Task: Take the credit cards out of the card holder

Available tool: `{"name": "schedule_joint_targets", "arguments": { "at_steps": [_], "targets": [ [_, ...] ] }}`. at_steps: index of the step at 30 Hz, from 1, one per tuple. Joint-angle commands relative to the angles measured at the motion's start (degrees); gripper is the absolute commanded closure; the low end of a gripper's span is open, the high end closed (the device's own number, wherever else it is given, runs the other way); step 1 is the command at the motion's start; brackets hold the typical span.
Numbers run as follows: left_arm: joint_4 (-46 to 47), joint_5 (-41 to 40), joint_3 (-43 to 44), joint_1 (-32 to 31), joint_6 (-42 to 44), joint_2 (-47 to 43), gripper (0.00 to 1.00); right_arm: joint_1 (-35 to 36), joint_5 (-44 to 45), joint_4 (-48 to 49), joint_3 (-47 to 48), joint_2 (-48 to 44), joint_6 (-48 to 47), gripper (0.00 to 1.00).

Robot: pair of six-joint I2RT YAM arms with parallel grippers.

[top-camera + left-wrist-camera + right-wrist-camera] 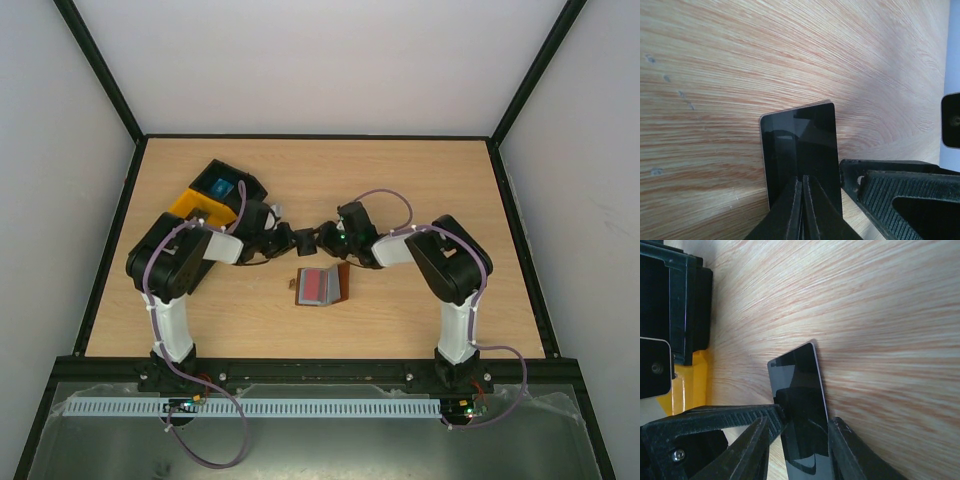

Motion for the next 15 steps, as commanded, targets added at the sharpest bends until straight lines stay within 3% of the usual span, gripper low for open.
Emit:
{"name": "schedule_joint_targets", "arguments": {
  "at_steps": [1, 4, 11, 15],
  "targets": [
    [-8.58, -2.04, -3.15, -0.21, -0.14, 2.18, 0.94, 0.89, -3.96, 2.47, -1.83, 0.43, 4.76, 0.67],
    [-8.93, -2.02, -3.53, -0.21, -0.18, 1.65, 0.94, 0.88, -2.57, 2.78, -2.47, -0.11, 5.40, 0.67],
    [-12.86, -4.56, -2.38, 0.14, 1.83, -2.29, 0.97, 1.25, 6.34, -8.21, -2.73, -4.41, 0.61, 0.67],
    [-9.89, -2.27, -3.94, -0.13, 0.59, -0.72, 0.97, 2.34, 9.96, -11.61, -3.29, -6.23, 0.68, 0.66]
  ]
}}
